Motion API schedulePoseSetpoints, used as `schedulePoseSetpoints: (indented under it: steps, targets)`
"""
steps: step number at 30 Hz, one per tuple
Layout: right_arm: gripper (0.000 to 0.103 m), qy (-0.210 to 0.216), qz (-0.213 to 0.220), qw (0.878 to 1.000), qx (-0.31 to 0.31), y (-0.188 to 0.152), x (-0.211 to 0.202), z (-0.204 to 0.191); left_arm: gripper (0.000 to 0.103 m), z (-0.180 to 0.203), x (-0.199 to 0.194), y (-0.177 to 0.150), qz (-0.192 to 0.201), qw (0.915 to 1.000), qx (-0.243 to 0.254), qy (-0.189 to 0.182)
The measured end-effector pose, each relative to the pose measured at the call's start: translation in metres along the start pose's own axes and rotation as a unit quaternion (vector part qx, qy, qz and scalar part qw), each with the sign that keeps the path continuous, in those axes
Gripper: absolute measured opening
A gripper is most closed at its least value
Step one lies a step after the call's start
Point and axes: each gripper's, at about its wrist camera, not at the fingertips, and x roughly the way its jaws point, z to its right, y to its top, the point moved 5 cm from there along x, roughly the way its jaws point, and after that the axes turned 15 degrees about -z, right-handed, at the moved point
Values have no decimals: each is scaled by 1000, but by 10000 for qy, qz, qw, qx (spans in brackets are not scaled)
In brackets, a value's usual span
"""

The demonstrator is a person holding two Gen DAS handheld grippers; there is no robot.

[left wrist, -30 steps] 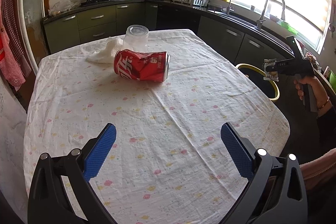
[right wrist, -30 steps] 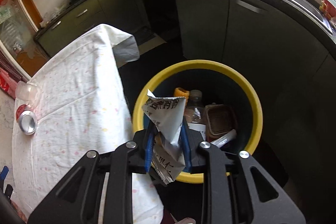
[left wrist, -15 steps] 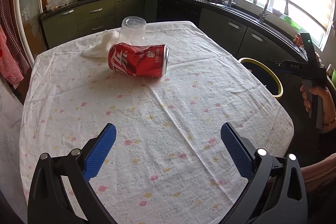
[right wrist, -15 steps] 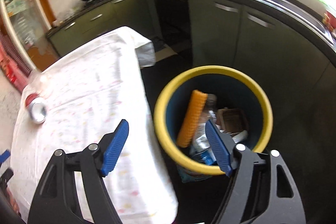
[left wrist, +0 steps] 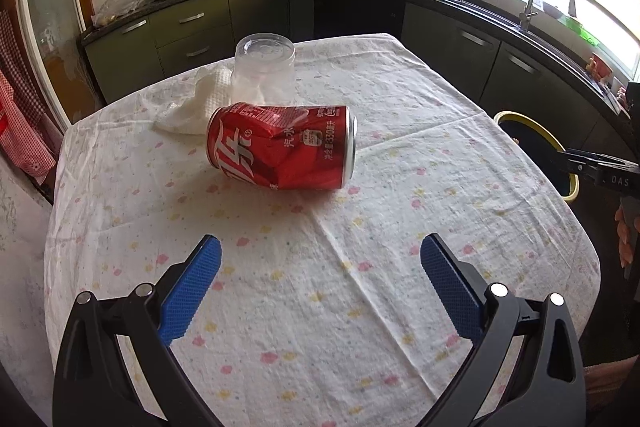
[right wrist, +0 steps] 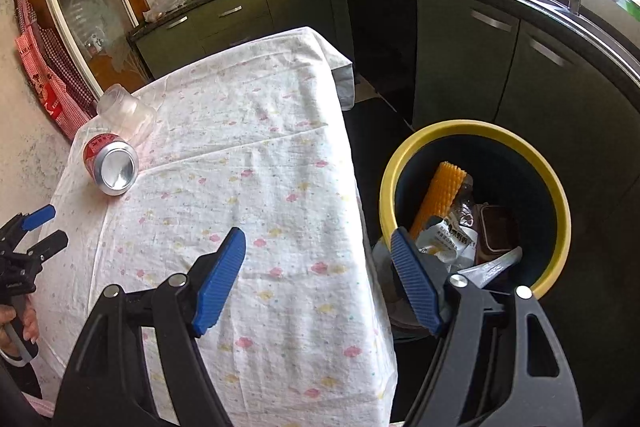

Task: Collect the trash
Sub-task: 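Lower the left gripper onto the red Coca-Cola can and grasp it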

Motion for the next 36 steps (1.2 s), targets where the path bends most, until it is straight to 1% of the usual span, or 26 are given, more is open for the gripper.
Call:
schedulePoseSetpoints:
  steps: [4,6,8,10,13,15,16,18,19,21,22,24,26,27,28,29,30,31,32,33,34,35,36]
  targets:
    - [71,58,-50,10000,34,-3,6,4,98,-7,13,17,-86,9999,-29,74]
    - [71,85,-57,9999,51,-2,7,5,98,-14,16,24,-195,9995,-241,102]
    - [71,123,-69,9999,37,-1,8,5,98,-21,17,29,-298,9975,-630,-143]
    - [71,157,-88,9998,-19,2,10,3,98,-28,15,33,-400,9925,-1090,-377]
    - [71,229,-99,9996,-144,7,12,-1,98,-33,12,41,-600,9819,-1626,-768]
    - [71,289,-93,9993,-212,11,13,-4,98,-34,11,48,-780,9728,-1951,-974]
    - [71,338,-82,9991,-238,11,13,-5,98,-36,10,52,-874,9667,-2175,-1028]
    - [71,449,-81,9985,-291,12,15,-7,98,-41,7,59,-1005,9578,-2538,-898]
    - [71,500,-74,9983,-301,12,16,-8,98,-43,6,62,-1032,9557,-2620,-852]
    - [72,614,-71,9976,-304,12,18,-8,98,-44,7,68,-1137,9545,-2670,-693]
    - [72,667,-79,9973,-302,11,20,-7,98,-44,9,73,-1247,9561,-2576,-631]
    - [72,754,-96,9966,-306,9,22,-6,98,-45,11,82,-1439,9627,-2208,-611]
    - [72,790,-121,9963,-312,7,24,-3,98,-45,12,94,-1480,9747,-1618,-437]
    - [72,802,-124,9962,-306,6,24,-1,98,-42,12,99,-1483,9810,-1190,-394]
    - [72,809,-133,9962,-290,5,25,2,98,-40,11,105,-1521,9852,-740,-294]
    - [72,804,-141,9963,-271,4,25,5,98,-35,9,109,-1493,9885,-173,-169]
    - [72,793,-146,9965,-235,3,26,9,98,-31,7,111,-1453,9888,323,-67]
    - [72,778,-155,9967,-198,3,26,12,98,-26,4,112,-1381,9857,949,191]
    - [72,757,-172,9969,-153,2,27,16,98,-19,1,111,-1301,9779,1588,398]
    - [72,740,-187,9970,-110,2,27,19,98,-11,-2,107,-1201,9636,2331,525]
    - [72,720,-198,9972,-70,2,28,21,98,-4,-5,102,-1129,9484,2894,635]
    - [72,702,-208,9973,-45,2,28,23,98,1,-6,97,-1075,9309,3410,746]
    - [72,683,-221,9974,-30,2,29,23,98,5,-5,93,-1058,9142,3816,858]
